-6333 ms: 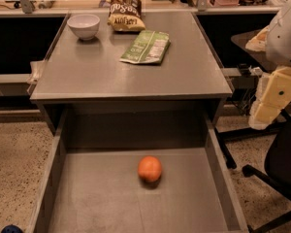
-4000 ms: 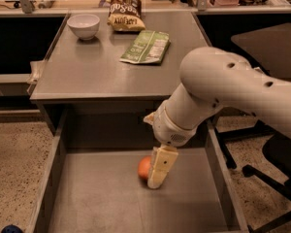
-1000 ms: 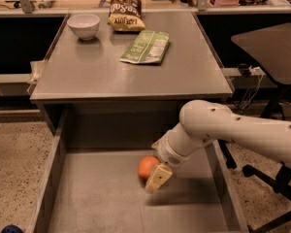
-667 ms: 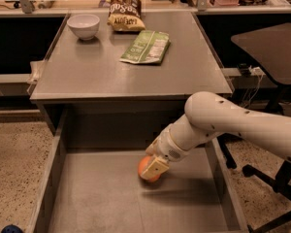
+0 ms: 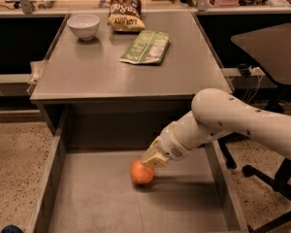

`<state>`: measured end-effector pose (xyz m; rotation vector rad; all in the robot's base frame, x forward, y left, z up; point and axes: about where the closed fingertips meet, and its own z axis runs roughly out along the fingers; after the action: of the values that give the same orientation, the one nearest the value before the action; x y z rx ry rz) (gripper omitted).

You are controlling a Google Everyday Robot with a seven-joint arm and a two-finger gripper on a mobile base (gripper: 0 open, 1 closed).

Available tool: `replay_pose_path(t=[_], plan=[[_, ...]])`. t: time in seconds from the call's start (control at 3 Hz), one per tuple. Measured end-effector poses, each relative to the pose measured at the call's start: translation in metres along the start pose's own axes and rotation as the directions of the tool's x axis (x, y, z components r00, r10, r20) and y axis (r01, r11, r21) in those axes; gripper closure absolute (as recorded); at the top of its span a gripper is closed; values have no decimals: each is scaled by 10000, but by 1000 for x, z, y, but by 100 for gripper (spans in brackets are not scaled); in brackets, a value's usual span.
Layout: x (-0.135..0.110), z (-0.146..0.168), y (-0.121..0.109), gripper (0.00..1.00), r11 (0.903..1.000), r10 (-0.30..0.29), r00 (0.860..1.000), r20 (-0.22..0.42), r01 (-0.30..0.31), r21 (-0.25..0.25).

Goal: Pick orange from top drawer and place on counter

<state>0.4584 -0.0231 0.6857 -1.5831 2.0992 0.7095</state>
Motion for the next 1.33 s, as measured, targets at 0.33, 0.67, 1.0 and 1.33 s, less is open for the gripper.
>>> replay_pose_path(t=[0.33, 0.67, 1.0, 1.33], plan=[[-2, -26, -4, 36, 9986, -46, 9999, 142, 39, 523], [-2, -26, -4, 13, 9986, -46, 9999, 140, 38, 535], [-2, -26, -4, 0, 9985, -49, 9999, 137, 41, 537], [1, -7, -1, 0, 9887, -1038, 9891, -1043, 1140, 975]])
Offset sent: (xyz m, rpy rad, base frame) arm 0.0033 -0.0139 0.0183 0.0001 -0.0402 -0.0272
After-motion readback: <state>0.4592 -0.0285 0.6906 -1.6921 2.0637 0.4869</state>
